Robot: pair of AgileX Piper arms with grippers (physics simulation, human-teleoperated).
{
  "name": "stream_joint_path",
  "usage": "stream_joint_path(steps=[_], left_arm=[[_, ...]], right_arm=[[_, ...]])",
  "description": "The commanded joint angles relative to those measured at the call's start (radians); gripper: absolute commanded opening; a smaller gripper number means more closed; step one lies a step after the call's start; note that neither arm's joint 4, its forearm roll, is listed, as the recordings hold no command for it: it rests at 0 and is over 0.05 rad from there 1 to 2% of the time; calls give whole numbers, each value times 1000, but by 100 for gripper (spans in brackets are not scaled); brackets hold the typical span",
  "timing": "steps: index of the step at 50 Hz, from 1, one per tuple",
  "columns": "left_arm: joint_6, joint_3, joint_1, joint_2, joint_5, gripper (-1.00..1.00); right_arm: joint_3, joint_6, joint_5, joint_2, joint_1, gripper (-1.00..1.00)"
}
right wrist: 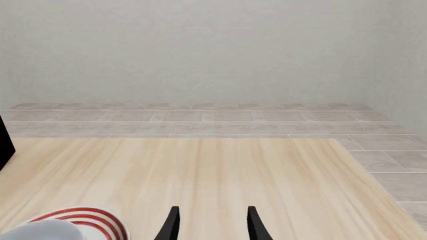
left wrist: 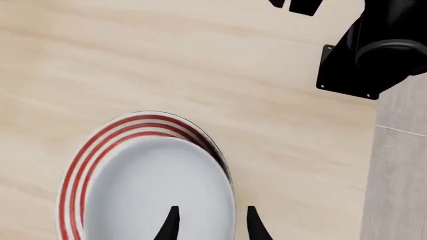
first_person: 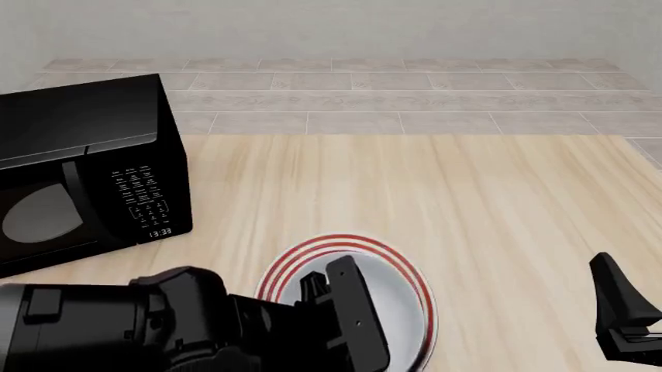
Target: Pick up the white bowl and put it on the plate.
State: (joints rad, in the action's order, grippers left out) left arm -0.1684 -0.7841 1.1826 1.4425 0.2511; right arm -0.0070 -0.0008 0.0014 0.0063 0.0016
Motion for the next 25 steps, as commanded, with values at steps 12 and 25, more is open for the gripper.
stream_joint_path(steps=[12,25], left_arm=[[-11,-16,-2,-50,54,100],[-38,-36,-17,-160,151,100]], right_arm=[[0,0,0,0,0,100],[0,0,0,0,0,100]])
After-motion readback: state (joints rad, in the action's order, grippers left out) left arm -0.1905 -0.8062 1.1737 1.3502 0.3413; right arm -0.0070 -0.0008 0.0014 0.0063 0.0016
